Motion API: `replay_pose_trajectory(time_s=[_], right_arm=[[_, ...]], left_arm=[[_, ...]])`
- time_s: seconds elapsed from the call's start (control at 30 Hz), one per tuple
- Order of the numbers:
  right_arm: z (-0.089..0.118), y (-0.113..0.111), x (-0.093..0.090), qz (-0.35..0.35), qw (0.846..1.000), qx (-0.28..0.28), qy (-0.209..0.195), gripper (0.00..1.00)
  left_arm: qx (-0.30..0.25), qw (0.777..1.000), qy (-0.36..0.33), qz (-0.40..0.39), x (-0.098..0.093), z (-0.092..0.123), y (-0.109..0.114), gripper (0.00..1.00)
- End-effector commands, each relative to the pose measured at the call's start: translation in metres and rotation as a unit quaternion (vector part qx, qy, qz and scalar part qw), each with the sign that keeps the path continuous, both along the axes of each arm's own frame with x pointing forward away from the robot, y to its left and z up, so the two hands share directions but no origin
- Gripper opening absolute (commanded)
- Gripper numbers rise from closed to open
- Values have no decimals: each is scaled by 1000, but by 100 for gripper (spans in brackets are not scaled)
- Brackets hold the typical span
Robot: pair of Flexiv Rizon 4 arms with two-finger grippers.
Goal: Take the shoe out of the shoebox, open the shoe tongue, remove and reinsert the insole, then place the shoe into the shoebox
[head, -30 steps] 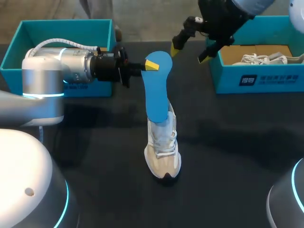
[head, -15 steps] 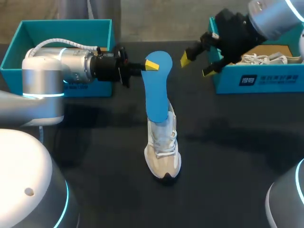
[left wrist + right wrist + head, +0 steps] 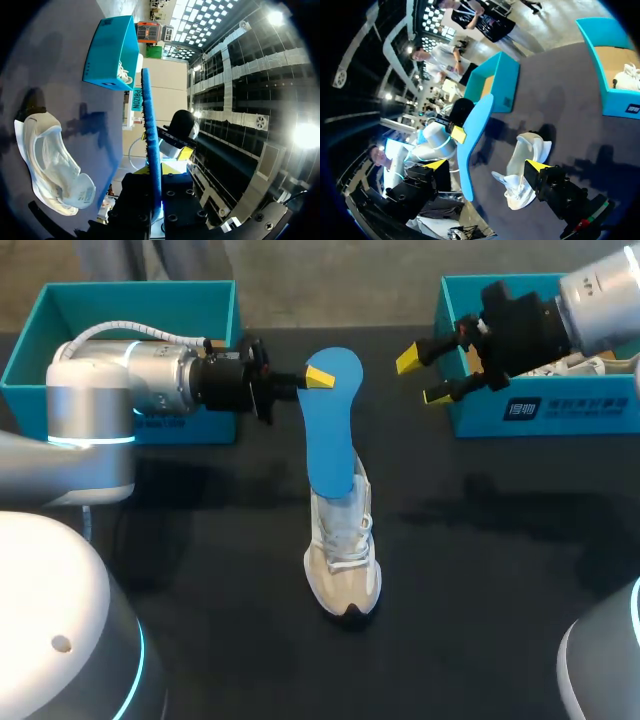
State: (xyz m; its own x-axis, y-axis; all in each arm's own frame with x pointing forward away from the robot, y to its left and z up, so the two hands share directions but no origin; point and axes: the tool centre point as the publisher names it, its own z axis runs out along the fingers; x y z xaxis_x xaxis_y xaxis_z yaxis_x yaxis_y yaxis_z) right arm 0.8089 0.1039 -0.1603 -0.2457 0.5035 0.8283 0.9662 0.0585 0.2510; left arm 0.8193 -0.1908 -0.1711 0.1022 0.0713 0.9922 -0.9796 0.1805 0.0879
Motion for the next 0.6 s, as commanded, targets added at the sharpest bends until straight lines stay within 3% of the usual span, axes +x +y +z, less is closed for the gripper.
replay_pose_trajectory(time_s=[0.03, 0.37, 0.6], right_arm=[[-9, 2, 6, 11, 998, 67, 8, 100], [-15, 5, 10, 19, 996, 83, 38, 100], [-15, 5, 10, 19, 996, 83, 38, 100]], left_arm=[[1, 1000, 0, 0, -1, 0, 1, 0], [1, 1000, 0, 0, -1, 0, 1, 0], [1, 1000, 0, 0, -1, 0, 1, 0]])
